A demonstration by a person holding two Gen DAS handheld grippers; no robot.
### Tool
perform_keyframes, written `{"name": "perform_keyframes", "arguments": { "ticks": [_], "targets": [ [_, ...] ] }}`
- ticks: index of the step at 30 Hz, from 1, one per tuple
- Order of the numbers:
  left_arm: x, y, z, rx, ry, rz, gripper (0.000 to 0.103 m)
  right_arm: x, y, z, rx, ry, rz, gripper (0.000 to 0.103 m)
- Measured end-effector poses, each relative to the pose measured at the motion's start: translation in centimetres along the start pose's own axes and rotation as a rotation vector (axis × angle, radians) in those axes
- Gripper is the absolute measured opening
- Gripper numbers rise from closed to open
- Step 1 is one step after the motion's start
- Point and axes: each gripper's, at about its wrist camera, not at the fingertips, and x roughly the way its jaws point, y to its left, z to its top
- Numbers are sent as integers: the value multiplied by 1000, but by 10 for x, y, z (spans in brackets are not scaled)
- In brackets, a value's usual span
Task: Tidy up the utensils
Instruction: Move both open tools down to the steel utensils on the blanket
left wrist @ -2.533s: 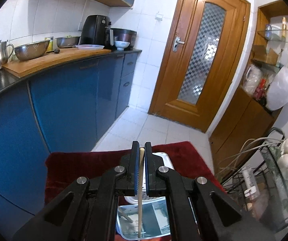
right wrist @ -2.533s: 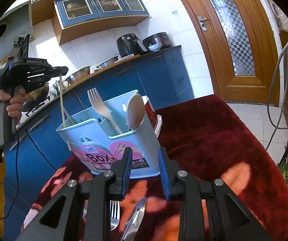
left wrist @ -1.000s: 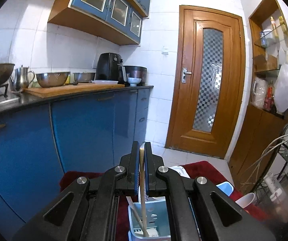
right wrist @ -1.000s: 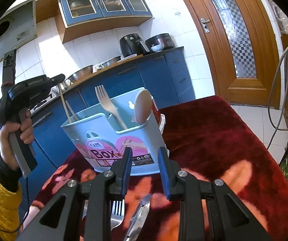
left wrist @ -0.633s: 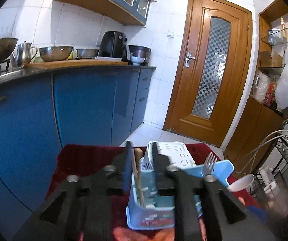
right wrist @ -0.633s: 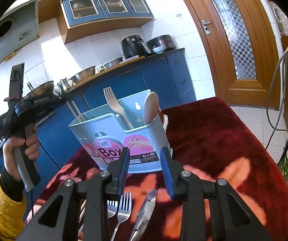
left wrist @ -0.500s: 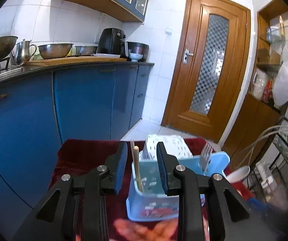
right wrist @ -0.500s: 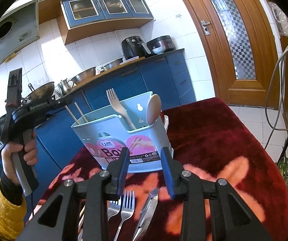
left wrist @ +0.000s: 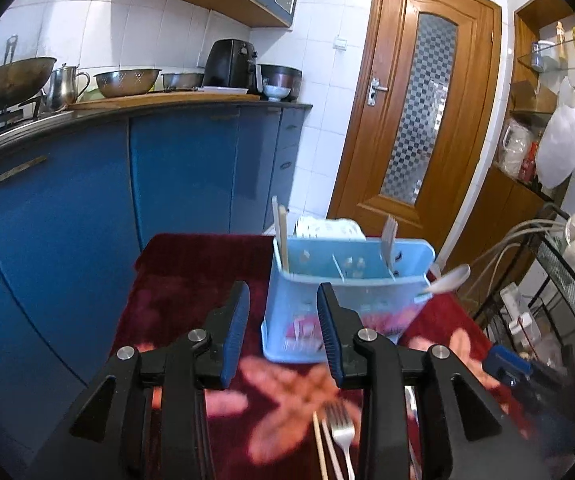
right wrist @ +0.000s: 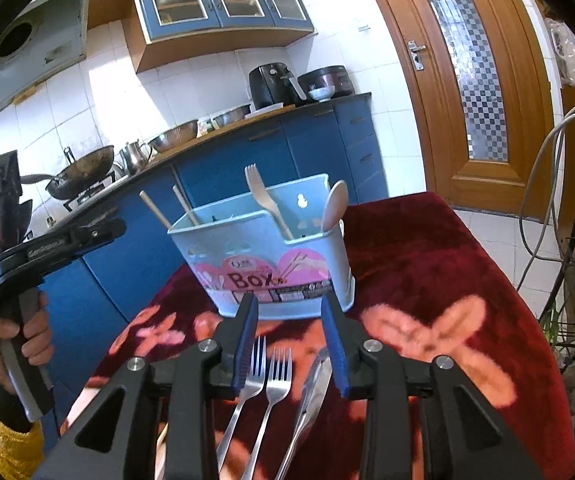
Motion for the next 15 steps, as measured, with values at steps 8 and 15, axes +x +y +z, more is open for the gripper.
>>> {"name": "perform_keyframes", "arguments": {
  "ticks": [8,15],
  "targets": [
    [-25,-8,-38,-4,96,0,35,-1,9,-12,-17,111,-45,36],
    [-13,-17,-70,39,220,3,35,5,15,-28,-52,223,-68,37]
  ]
}}
